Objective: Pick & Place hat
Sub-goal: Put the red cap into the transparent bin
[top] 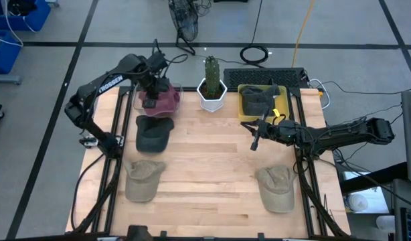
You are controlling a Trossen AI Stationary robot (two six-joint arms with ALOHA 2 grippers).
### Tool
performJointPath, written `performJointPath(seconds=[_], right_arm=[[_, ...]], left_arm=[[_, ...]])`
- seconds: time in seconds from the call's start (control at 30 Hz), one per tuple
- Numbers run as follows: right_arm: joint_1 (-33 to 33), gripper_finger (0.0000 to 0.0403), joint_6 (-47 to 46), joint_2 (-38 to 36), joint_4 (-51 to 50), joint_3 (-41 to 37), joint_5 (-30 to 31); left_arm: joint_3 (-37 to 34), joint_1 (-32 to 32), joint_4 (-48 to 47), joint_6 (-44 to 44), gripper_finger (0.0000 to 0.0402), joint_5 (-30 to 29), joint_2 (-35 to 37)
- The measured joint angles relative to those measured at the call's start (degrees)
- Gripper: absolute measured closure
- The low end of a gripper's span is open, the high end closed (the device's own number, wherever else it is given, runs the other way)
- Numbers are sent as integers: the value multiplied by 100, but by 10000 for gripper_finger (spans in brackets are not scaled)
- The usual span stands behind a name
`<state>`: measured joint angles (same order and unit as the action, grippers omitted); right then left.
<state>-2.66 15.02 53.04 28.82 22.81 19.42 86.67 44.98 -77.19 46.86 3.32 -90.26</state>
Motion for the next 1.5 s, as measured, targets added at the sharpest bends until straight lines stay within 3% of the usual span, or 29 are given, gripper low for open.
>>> performJointPath(seconds=[0.17, 0.37, 0.43, 0.57, 0.63, 0.8, 1.2, 1.37, 1.5], right_arm=[[0, 399, 1, 0, 1, 0, 0], [0, 399, -4, 0, 58, 0, -2], [2, 399, -74, 0, 85, 0, -3], [56, 399, -196, 0, 90, 0, -3], [113, 399, -235, 0, 94, 0, -9], [302, 399, -347, 0, 94, 0, -9], [818, 399, -818, 0, 101, 0, -4], [916, 399, -803, 0, 151, 0, 0], [916, 399, -687, 0, 185, 0, 12]], left_arm=[[0, -720, 88, -907, 233, 409, 237], [0, -1977, 127, -2620, 216, -19, 308], [0, -2408, 125, -3060, 216, -471, 311], [-2, -3179, 122, -3996, 215, -2110, 308], [-3, -3507, 124, -4413, 215, -2647, 308], [-349, -4107, 253, -4818, 215, -3089, 310], [-2358, -4830, 537, -5457, 215, -5471, 304], [-2581, -4926, 535, -5928, 215, -6139, 304], [-2581, -4899, 752, -5888, 215, -6279, 304]])
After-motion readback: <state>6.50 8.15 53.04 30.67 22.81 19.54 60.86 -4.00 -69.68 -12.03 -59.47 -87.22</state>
